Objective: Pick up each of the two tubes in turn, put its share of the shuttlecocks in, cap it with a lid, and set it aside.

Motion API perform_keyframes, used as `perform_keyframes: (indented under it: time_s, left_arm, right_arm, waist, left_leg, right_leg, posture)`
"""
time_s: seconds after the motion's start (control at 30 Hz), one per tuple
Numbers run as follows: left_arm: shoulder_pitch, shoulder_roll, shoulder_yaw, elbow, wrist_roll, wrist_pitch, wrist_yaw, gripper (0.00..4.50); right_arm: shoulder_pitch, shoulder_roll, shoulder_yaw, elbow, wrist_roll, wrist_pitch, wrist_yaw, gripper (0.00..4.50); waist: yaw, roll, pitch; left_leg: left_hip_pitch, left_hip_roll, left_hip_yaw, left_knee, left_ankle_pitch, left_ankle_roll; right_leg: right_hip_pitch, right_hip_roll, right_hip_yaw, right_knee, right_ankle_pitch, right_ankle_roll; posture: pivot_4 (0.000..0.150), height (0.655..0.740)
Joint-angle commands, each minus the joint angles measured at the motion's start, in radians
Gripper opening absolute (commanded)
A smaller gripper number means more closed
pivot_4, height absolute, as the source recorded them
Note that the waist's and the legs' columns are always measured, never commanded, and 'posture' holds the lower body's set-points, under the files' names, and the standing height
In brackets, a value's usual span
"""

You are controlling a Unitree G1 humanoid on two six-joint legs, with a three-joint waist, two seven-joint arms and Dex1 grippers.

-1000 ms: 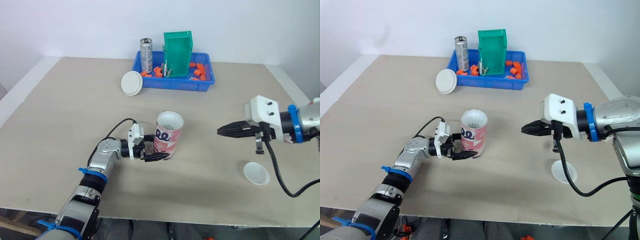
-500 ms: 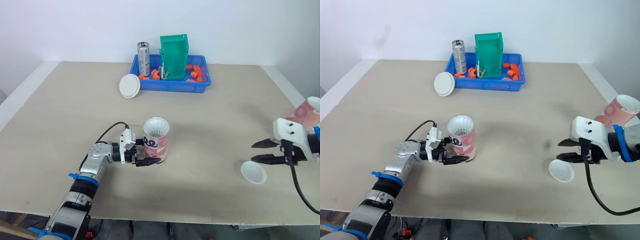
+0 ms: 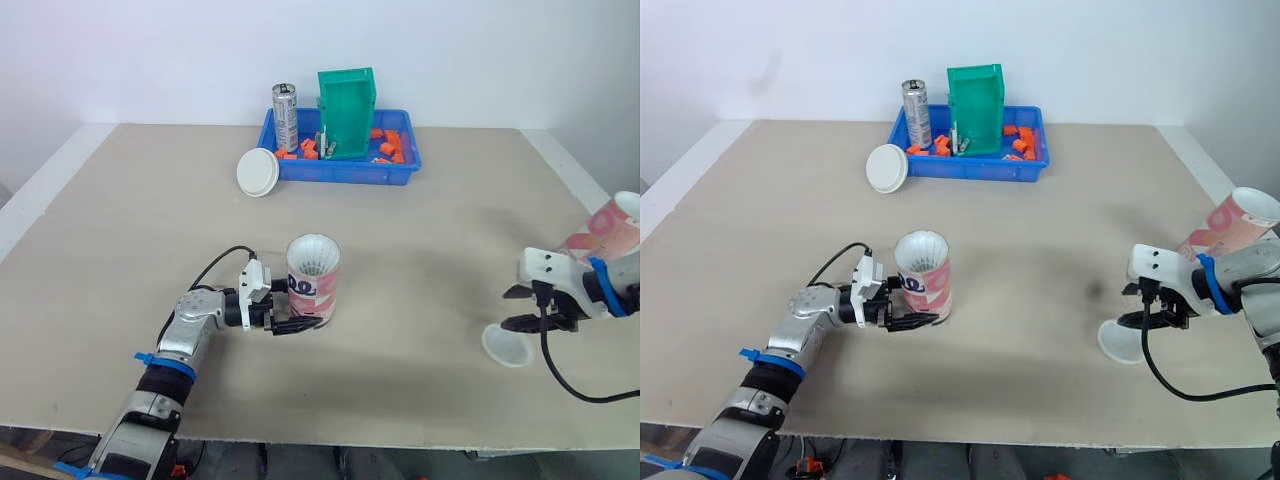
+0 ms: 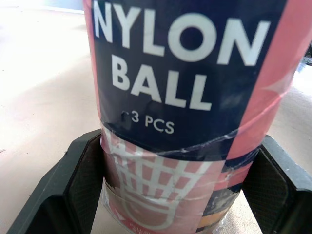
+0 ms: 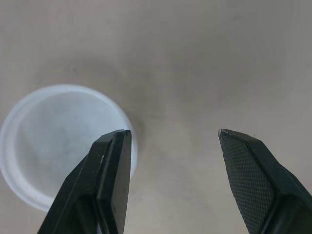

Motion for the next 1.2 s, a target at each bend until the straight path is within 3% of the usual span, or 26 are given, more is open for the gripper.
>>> perform_keyframes:
  time_s: [0.03,0.27,0.37,0.53,0.83,1.07,1.2]
  left_arm:
    - [0.016,0.013,-0.003,-0.015,0.017,0.019,0.017,3.83]
    - [0.015,0.019,-0.003,-0.010,0.020,0.015,0.025,3.83]
    - [0.008,0.018,-0.004,-0.005,0.020,0.014,0.029,3.83]
    - [0.002,0.019,-0.005,0.003,0.022,0.010,0.030,3.83]
    - [-0.014,0.023,-0.019,0.039,0.044,0.006,0.032,3.83]
    - [-0.041,0.031,-0.046,0.079,0.064,0.010,0.004,3.83]
    - [-0.067,0.035,-0.055,0.115,0.073,0.001,-0.012,3.83]
  right_arm:
    - [-0.028,-0.011,-0.002,0.016,0.002,-0.023,0.044,3.10]
    - [-0.059,0.021,0.029,0.043,-0.013,-0.030,0.069,3.10]
    - [-0.067,0.038,0.042,0.056,-0.021,-0.031,0.077,2.29]
    - [-0.070,0.039,0.039,0.029,-0.005,-0.034,0.110,0.02]
    - [-0.151,0.037,-0.014,-0.073,0.033,-0.012,0.086,0.02]
    - [-0.370,0.126,-0.039,-0.363,0.230,0.185,0.118,0.02]
    - [-0.501,0.202,0.013,-0.451,0.268,0.212,0.130,0.02]
  waist:
    - [0.000,0.000,0.000]
    - [-0.001,0.000,0.000]
    - [-0.001,0.000,0.000]
    - [-0.001,0.000,0.000]
    - [-0.001,0.000,0.000]
    - [-0.002,0.000,0.000]
    - [0.001,0.000,0.000]
  left_leg:
    - [0.000,0.000,0.000,0.000,0.000,0.000]
    - [0.000,0.000,0.000,0.001,-0.001,0.000]
    - [0.000,0.000,0.000,0.001,0.000,0.000]
    - [0.000,0.000,0.000,0.001,0.000,0.000]
    - [0.000,0.000,0.001,0.002,0.000,0.000]
    - [0.000,0.000,0.000,0.002,0.000,0.000]
    - [-0.001,0.000,-0.001,0.001,0.000,-0.001]
  right_leg:
    - [0.000,0.000,0.000,0.000,0.000,0.001]
    - [0.000,0.000,0.001,0.000,0.000,-0.001]
    - [0.000,0.000,0.001,0.000,0.000,-0.001]
    - [0.000,0.000,0.001,0.000,0.000,-0.001]
    - [0.000,0.000,0.001,0.000,0.001,-0.001]
    - [0.000,0.000,0.001,0.000,0.001,-0.002]
    - [-0.001,0.000,0.000,0.000,0.000,-0.001]
  posture:
    - [0.150,0.7362]
    - [0.150,0.7362]
    - [0.150,0.7362]
    - [0.150,0.7362]
    - [0.150,0.7362]
    - [0.150,0.7362]
    - [0.150,0.7362]
